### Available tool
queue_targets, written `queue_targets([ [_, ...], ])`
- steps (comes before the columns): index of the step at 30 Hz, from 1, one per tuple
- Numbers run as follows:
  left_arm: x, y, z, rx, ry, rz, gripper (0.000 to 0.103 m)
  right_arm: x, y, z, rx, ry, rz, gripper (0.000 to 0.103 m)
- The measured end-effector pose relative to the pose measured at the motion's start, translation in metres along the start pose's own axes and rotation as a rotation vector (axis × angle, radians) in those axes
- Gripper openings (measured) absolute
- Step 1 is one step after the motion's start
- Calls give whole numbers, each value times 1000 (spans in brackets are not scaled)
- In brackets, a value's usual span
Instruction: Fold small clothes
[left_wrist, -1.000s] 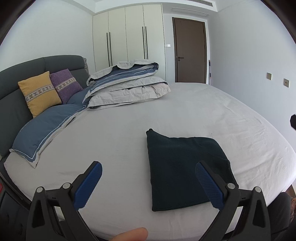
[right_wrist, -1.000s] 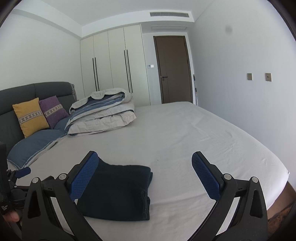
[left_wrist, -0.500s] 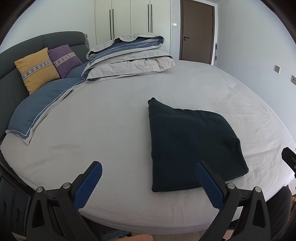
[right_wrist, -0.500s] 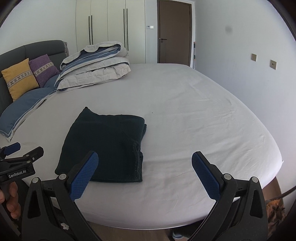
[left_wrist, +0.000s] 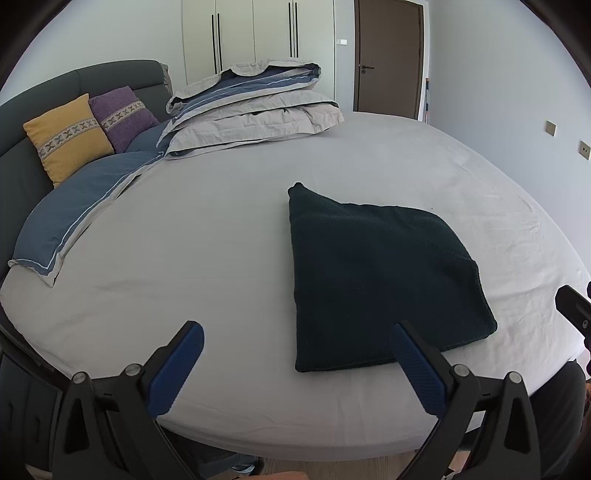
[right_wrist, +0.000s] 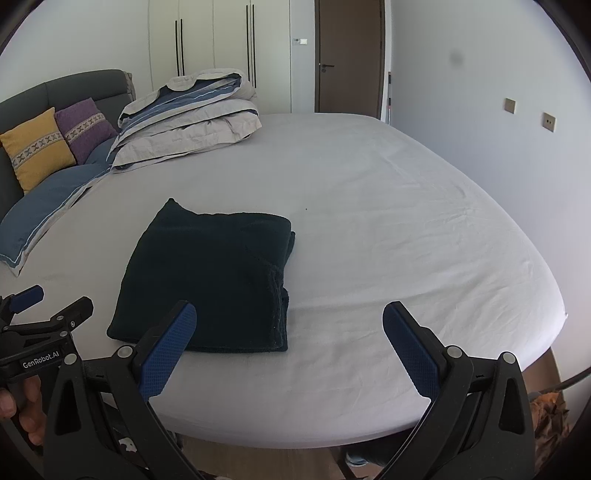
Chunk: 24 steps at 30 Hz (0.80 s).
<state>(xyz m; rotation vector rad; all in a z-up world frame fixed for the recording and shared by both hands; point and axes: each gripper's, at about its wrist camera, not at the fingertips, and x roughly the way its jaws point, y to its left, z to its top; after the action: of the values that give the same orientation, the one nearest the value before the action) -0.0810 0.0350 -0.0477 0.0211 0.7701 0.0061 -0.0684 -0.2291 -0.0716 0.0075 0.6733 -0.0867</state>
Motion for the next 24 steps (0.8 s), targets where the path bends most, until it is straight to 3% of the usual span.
queue_targets([
  [24,6,-2,-6,6,38,0,103,9,9,-6,-5,35,9,103],
])
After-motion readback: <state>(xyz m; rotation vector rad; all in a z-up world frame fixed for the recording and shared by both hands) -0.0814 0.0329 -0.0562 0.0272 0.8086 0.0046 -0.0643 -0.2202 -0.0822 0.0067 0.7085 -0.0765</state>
